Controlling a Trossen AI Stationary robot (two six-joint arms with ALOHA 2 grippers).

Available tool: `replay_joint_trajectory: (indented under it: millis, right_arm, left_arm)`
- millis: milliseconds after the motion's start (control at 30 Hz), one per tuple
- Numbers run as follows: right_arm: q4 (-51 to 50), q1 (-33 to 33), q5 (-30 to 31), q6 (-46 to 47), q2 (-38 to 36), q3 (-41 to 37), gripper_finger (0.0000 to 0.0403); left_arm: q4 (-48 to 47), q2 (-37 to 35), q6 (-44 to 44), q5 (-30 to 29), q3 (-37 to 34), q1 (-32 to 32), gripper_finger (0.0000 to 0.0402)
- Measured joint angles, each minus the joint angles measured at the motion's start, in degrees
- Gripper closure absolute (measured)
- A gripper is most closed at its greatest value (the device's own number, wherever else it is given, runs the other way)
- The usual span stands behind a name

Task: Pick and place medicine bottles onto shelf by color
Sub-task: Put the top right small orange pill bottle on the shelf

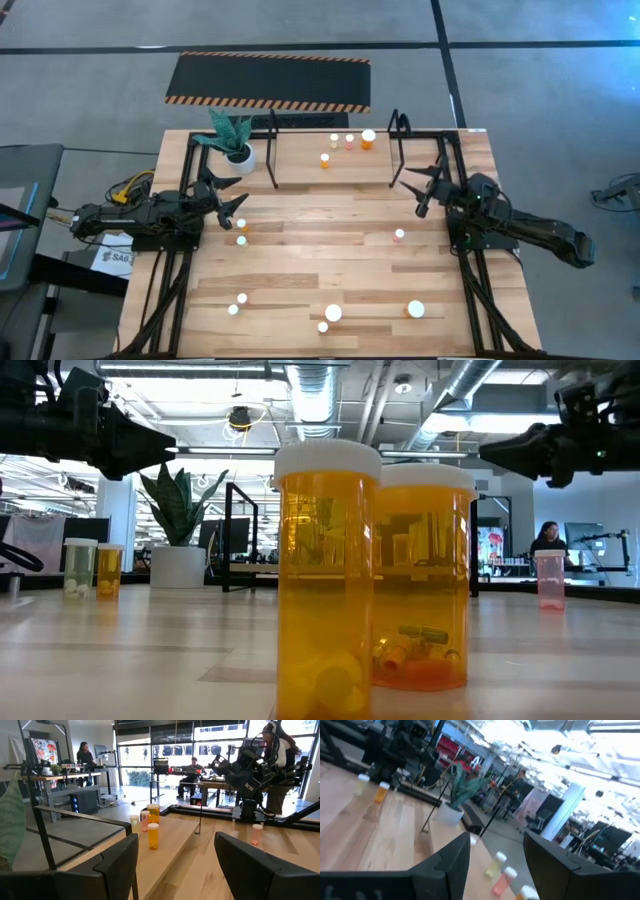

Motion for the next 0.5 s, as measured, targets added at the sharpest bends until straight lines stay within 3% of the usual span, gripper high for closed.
replay_joint_trajectory:
  millis: [500]
  right_arm:
    - [-3.0,0.0,-0.2,0.1,0.1,0.0,0.0196]
  left_arm:
    - [0.0,0.0,0.0,0.0,0.0,0.0,0.0152]
